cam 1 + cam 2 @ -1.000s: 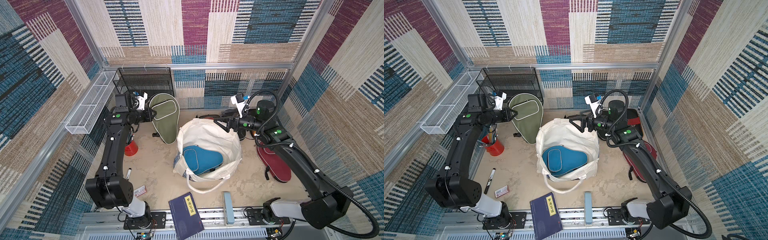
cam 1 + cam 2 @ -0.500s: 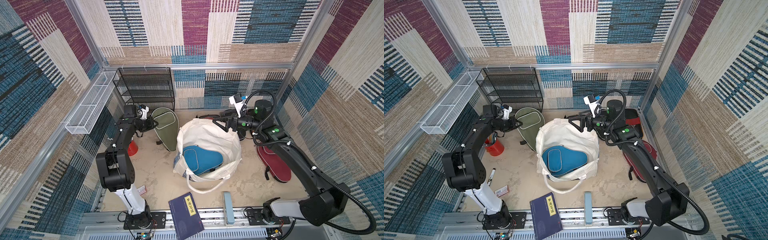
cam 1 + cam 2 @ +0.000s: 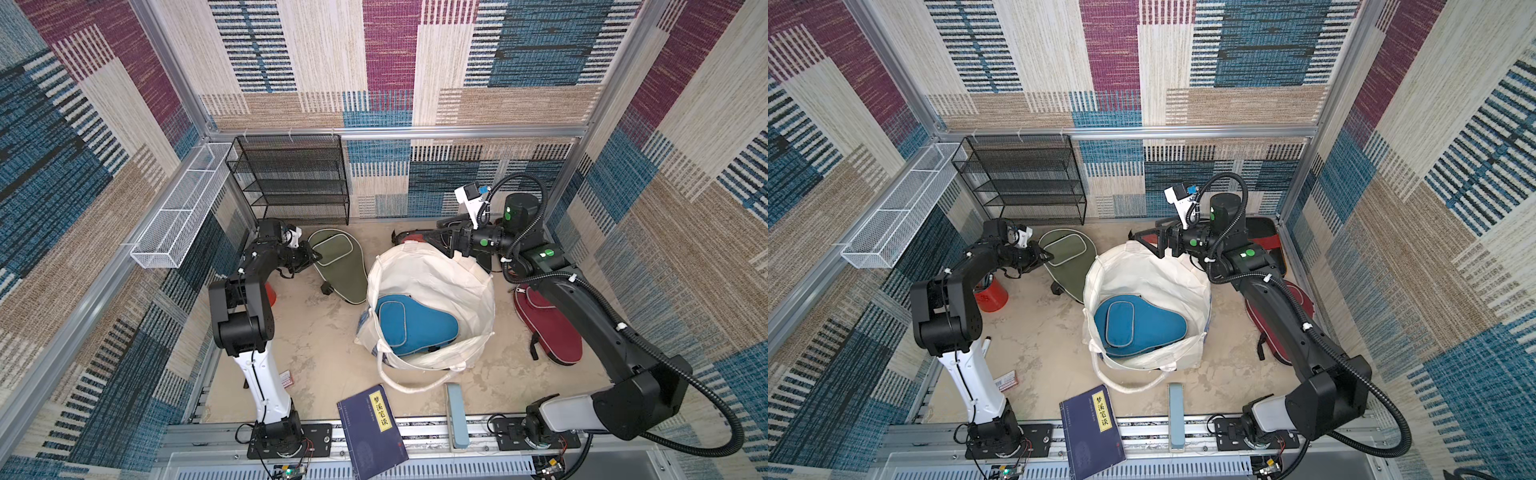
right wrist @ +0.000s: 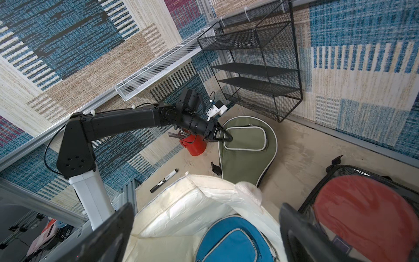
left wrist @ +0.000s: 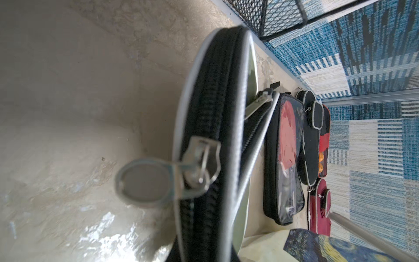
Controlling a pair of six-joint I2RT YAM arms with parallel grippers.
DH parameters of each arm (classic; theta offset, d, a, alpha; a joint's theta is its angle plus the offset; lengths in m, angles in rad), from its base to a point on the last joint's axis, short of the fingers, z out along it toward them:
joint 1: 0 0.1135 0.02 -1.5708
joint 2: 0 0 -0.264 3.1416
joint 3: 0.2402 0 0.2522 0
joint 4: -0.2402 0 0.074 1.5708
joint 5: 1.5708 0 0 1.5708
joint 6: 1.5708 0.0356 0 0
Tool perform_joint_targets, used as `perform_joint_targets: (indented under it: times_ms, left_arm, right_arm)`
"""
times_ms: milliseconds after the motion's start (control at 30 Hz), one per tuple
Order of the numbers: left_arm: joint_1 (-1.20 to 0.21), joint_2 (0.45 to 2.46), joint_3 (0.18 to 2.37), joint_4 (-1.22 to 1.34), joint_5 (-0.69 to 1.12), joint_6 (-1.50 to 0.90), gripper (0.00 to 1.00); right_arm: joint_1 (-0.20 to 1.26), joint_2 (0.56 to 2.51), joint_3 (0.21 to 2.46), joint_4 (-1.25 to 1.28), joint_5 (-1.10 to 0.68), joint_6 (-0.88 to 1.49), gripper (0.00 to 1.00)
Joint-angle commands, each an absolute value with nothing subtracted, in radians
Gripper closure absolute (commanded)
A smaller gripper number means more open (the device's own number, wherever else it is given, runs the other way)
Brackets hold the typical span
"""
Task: Remove the ping pong set from the canvas bag
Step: Place the ping pong set at the center of the board.
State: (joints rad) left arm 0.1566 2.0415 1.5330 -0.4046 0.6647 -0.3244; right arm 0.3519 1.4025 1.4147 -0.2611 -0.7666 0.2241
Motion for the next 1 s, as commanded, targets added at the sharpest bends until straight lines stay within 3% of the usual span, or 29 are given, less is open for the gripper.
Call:
perform_joint_targets:
  times_ms: [0,567,967]
  left_arm:
    - [0.154,2.073,1.549,-0.369,0.691,-0.357,1.00]
    - [0.126,2.142,1.559,-0.144,0.683,-0.513,1.00]
    - [0.106,2.200,1.602,-0.130,0.699,-0.565,1.00]
  right_arm:
    - [0.353,1.416,1.433,-0.273,-0.770,0.233,0.01]
    - [0.355,1.455,1.483,-0.288,-0.777,0.246,0.01]
    - [0.355,1.445,1.463,-0.273,-0.779,0.246,0.01]
